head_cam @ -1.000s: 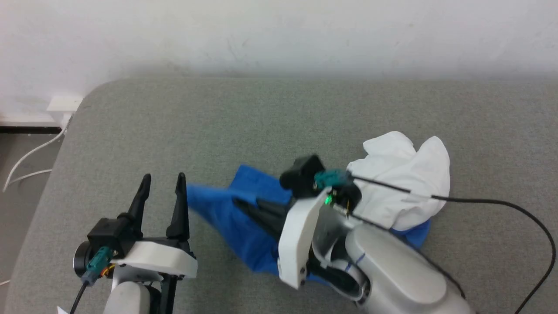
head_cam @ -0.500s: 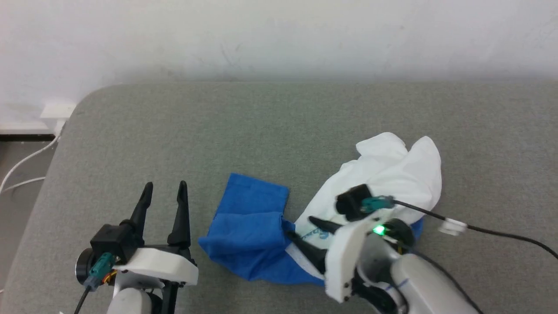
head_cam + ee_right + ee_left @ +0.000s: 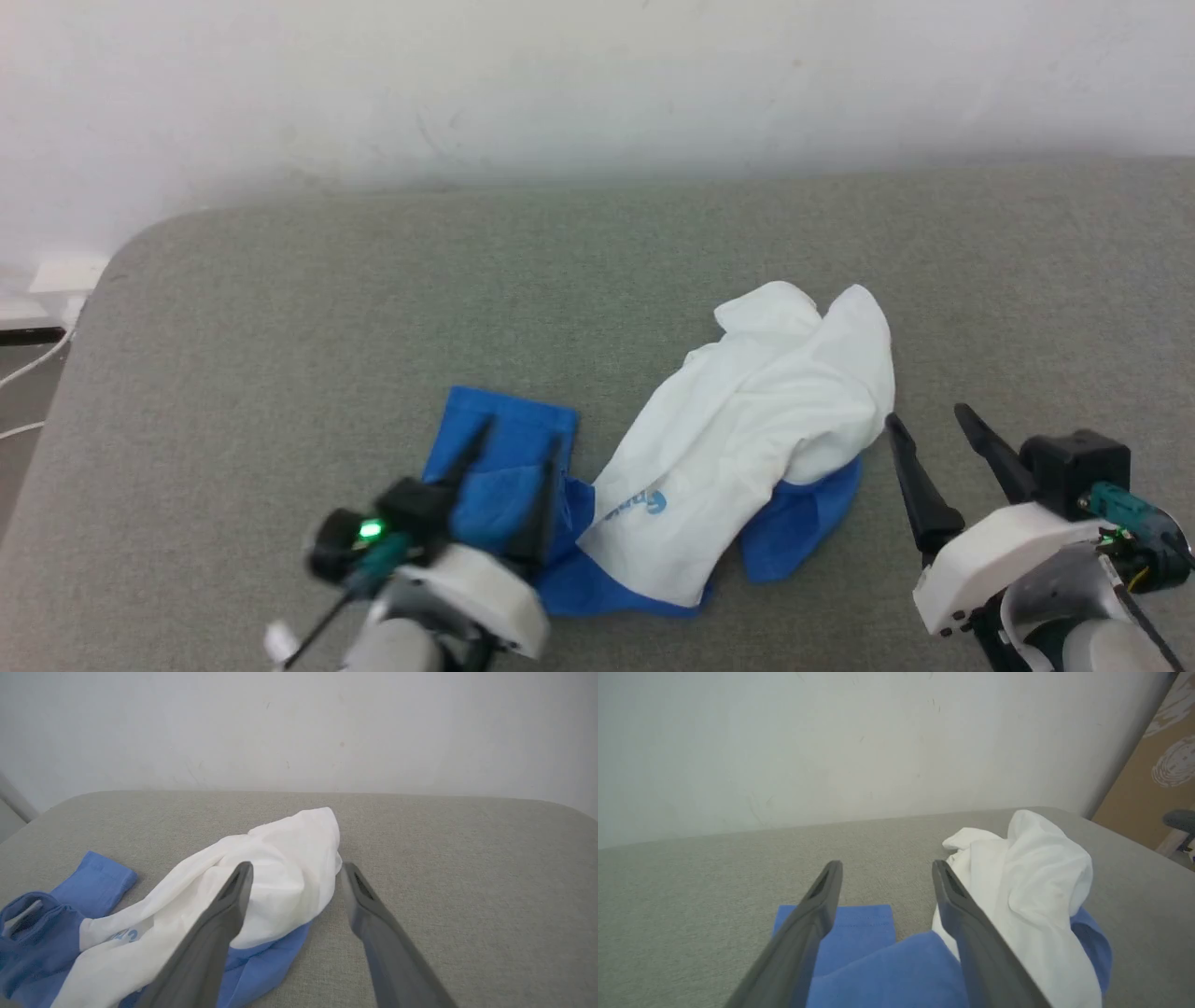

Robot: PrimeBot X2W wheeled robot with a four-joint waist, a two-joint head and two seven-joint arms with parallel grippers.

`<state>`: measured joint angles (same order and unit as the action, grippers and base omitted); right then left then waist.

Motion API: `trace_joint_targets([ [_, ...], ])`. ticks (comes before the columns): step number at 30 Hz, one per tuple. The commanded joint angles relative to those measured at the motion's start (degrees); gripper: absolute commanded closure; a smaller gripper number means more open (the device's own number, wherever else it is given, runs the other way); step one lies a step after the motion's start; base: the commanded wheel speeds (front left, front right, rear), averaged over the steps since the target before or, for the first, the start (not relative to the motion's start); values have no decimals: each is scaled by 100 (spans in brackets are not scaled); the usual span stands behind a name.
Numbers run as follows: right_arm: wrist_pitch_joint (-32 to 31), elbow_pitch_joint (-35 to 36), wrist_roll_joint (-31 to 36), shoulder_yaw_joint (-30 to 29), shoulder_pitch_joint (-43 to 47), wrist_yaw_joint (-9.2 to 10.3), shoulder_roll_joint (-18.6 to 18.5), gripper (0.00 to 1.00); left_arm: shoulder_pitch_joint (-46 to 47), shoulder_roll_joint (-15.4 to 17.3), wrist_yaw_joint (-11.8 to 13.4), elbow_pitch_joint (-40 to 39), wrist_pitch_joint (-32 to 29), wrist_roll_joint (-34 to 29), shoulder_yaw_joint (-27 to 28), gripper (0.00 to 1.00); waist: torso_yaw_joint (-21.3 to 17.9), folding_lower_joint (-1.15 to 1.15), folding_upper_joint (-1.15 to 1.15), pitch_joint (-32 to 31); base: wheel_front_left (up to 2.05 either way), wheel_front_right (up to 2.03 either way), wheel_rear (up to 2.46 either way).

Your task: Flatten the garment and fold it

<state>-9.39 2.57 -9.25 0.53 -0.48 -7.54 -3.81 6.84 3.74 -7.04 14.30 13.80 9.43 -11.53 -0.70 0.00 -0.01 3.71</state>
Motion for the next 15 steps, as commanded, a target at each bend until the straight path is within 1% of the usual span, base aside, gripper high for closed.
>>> trace_joint_targets([
  [1, 67, 58, 96, -47, 107, 5, 58, 0, 229, 98, -41, 121, -210, 32, -461, 0, -91, 0, 1, 51, 0, 0, 0],
  [4, 84, 88, 86, -46, 152, 5, 82, 0, 534, 340, -43, 392, -880, 246, -1208, 0, -220, 0, 1, 120, 0, 0, 0],
  [6, 89, 95, 23, -14, 151, 5, 88, 0, 738, 503, -43, 593, -1483, 333, -1478, 0, -317, 0, 1, 163, 0, 0, 0],
  [10, 120, 78, -182, 78, 145, 5, 91, 0, 1055, 709, -29, 858, -2696, 332, -1631, 0, -493, 0, 1, 251, 0, 0, 0],
  [14, 174, 20, -331, 154, 117, 5, 91, 0, 1118, 862, -5, 987, -4168, 437, -1726, 0, -656, 0, 1, 326, 0, 0, 0],
  [15, 191, 6, -348, 173, 105, 5, 92, 0, 1106, 903, -8, 971, -4497, 507, -1734, 43, -690, 0, 1, 346, 0, 0, 0],
])
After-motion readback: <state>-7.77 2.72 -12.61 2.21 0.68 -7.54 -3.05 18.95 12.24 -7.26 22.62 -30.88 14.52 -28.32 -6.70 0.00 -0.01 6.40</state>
